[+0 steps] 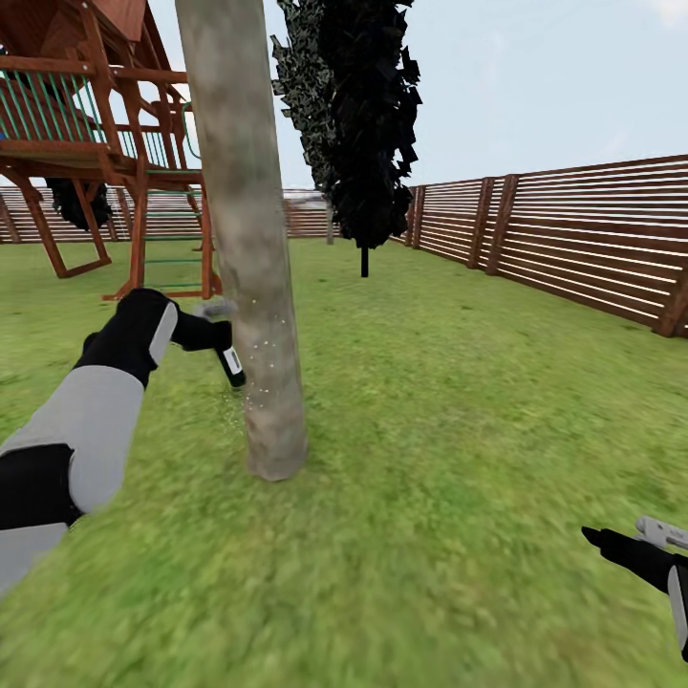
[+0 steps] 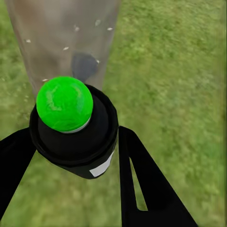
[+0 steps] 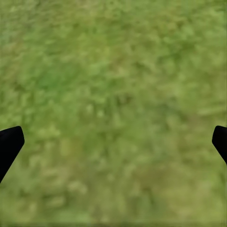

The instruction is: In the garden, pick up the pesticide atomizer on the floor and spray pesticide onto both trees until each tree trunk is fully covered.

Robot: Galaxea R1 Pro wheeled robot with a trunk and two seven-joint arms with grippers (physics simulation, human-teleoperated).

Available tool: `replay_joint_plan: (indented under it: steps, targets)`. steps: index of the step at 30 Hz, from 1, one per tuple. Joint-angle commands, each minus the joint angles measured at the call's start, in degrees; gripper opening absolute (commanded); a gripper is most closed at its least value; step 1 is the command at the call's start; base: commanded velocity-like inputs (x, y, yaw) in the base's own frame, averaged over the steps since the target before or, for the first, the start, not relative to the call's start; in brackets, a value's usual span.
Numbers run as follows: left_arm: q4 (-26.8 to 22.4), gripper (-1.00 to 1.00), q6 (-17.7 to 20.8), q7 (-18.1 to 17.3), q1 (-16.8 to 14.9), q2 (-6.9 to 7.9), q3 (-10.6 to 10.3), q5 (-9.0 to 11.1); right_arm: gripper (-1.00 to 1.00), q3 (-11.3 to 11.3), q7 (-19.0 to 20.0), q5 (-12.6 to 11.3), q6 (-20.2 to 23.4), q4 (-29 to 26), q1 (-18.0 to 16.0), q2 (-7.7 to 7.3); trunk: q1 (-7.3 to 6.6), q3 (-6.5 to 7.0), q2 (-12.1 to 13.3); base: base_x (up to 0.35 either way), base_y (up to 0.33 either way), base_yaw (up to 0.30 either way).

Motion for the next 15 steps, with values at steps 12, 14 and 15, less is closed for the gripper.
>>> replay_joint_plan:
  steps: [12, 14, 15]
  targets:
    - [7.5, -1.0, 0.0, -0.4, -2.8, 0.08, 0.2, -0.5, 1.0, -0.1, 0.5, 0.6, 0.2, -0.1, -0.1, 0.02, -0.01, -0.06, 0.0, 0.0, 0.0, 0.0]
    - [9.6, -1.0, -0.2, -0.4, -2.7, 0.2, 0.2, -0.5, 1.0, -0.1, 0.5, 0.6, 0.2, -0.1, -0.1, 0.06, -0.01, -0.06, 0.0, 0.0, 0.0, 0.0]
    - [10.4, -1.0, -0.3, -0.3, -2.6, 0.22, 0.2, -0.6, 1.0, -0.1, 0.5, 0.6, 0.2, -0.1, -0.1, 0.02, -0.01, -0.06, 0.0, 0.0, 0.0, 0.0]
